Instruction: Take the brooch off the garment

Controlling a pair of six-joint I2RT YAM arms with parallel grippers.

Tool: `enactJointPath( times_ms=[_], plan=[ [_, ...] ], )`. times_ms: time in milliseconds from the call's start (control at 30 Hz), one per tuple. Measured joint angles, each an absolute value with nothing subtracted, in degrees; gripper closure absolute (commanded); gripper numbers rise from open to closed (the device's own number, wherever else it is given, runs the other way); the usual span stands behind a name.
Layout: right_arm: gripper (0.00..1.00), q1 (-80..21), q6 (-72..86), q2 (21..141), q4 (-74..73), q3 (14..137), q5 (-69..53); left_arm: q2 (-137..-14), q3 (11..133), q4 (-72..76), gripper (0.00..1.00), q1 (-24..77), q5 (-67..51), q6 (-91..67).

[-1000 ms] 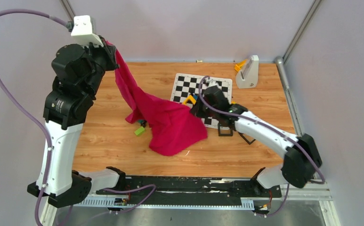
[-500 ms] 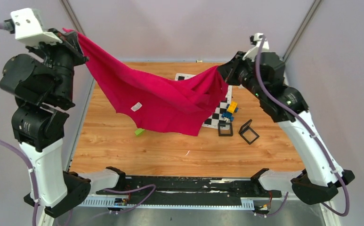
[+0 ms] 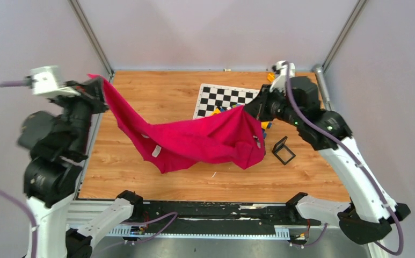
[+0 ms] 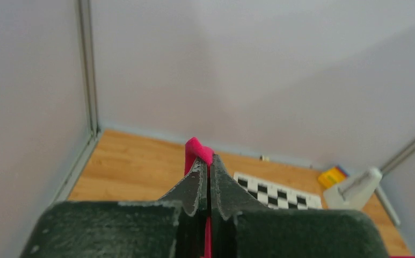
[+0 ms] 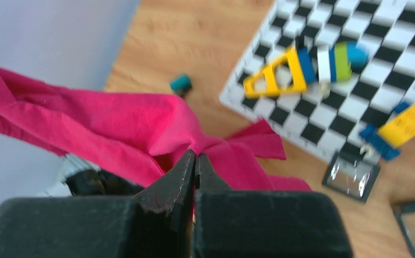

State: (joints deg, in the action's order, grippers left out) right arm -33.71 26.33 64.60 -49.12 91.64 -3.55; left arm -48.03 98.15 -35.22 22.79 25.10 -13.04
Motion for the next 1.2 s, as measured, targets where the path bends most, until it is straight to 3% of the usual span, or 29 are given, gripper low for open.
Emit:
enactJointPath(
  times_ms=[200,333,433,500,833,1067,1100,1200],
  plan=[
    [1.00,-33.67,26.72,69.17,-50.72,79.24,-6.79,-51.07,80.27,-36.67,1.00,22.81,24.56,-16.78],
    [0.64,-33.12,26.85,75.88,-48.95,78.02,-7.40,-59.94,76.25,-35.11,1.00,22.79,24.93,-18.20],
    [0.30,-32.80,26.26,82.06,-46.37,76.93,-7.35,-66.43,74.26,-33.19,1.00,22.52,24.53,-19.03],
    [0.24,-33.10,25.50,86.21,-45.01,76.79,-7.57,-69.43,74.41,-31.90,1.00,21.91,24.08,-19.25],
    [0.36,-44.23,21.89,91.29,-27.79,72.71,-12.93,-71.18,81.93,-27.35,1.00,20.14,22.92,-19.18],
    [0.40,-50.48,21.47,103.92,-17.15,74.30,-13.80,-68.71,81.71,-27.49,1.00,20.10,21.32,-19.35],
    [0.48,-50.76,21.50,104.81,-16.62,74.30,-13.91,-68.51,81.69,-27.53,1.00,20.10,21.26,-19.35],
    [0.89,-51.79,22.13,107.42,-14.33,74.30,-14.31,-66.85,81.69,-28.40,1.00,20.10,21.08,-19.33]
  ],
)
